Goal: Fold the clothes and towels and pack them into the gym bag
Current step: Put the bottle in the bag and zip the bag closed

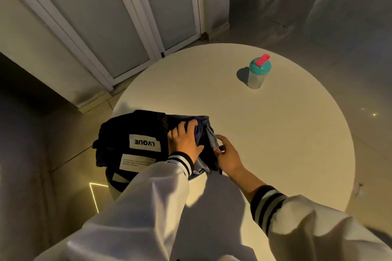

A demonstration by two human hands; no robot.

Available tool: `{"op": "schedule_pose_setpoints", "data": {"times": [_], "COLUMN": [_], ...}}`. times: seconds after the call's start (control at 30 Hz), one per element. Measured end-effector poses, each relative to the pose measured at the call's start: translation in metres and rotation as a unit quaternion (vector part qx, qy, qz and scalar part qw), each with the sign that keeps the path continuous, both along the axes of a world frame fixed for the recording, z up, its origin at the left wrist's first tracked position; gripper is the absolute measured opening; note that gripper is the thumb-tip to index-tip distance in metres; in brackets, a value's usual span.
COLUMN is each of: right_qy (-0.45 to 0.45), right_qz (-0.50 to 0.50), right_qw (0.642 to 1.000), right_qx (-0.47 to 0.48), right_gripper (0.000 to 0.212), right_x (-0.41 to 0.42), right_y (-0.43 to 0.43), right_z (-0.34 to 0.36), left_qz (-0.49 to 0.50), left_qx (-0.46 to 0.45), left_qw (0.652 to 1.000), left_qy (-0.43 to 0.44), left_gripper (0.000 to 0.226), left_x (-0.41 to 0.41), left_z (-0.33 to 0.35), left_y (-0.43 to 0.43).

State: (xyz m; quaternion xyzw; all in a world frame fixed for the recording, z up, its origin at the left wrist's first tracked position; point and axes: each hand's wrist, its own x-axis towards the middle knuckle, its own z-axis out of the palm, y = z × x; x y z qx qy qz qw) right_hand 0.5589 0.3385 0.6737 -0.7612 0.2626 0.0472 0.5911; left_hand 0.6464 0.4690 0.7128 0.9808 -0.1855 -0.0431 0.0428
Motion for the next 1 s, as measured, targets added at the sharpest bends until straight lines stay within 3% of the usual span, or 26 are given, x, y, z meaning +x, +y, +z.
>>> {"op": "schedule_pose_setpoints", "data": {"times": [0.1,0.33,0.57,0.7,0.77,0.87,1.0], "right_qy": [-0.016,-0.003,-0.005,0.002,0.011,0.017,0.014], "right_qz": [-0.004,-0.001,-0.023,-0.02,-0.018,-0.044,-0.061], "right_qw": [1.0,0.998,0.999,1.0,0.999,0.998,0.998], "right_qx": [0.014,0.064,0.03,0.024,0.026,0.032,0.014], "right_gripper": [0.038,0.029,0.024,0.027,0.027,0.022,0.017], "right_x": [0.001,0.001,-0.006,-0.018,-0.022,-0.022,-0.02], "right_y": [-0.002,-0.001,-0.001,-0.006,-0.008,-0.008,-0.005], "right_z": [0.001,-0.008,-0.008,-0.009,-0.007,-0.007,-0.006], "left_qz": [0.006,0.008,-0.002,0.001,0.008,0.006,-0.044], "left_qx": [0.075,0.042,-0.027,-0.122,-0.122,-0.066,-0.072], "left_qw": [0.997,0.994,0.998,0.992,0.992,0.998,0.995], "left_qy": [-0.001,0.103,0.062,-0.019,-0.028,0.012,0.052], "left_gripper": [0.112,0.086,0.071,0.063,0.06,0.065,0.084], "left_x": [0.004,0.006,0.014,0.011,0.016,0.021,0.016], "left_z": [0.003,-0.008,-0.012,-0.021,-0.017,-0.013,-0.013], "left_y": [-0.005,-0.017,-0.003,0.007,0.005,0.0,0.007]}}
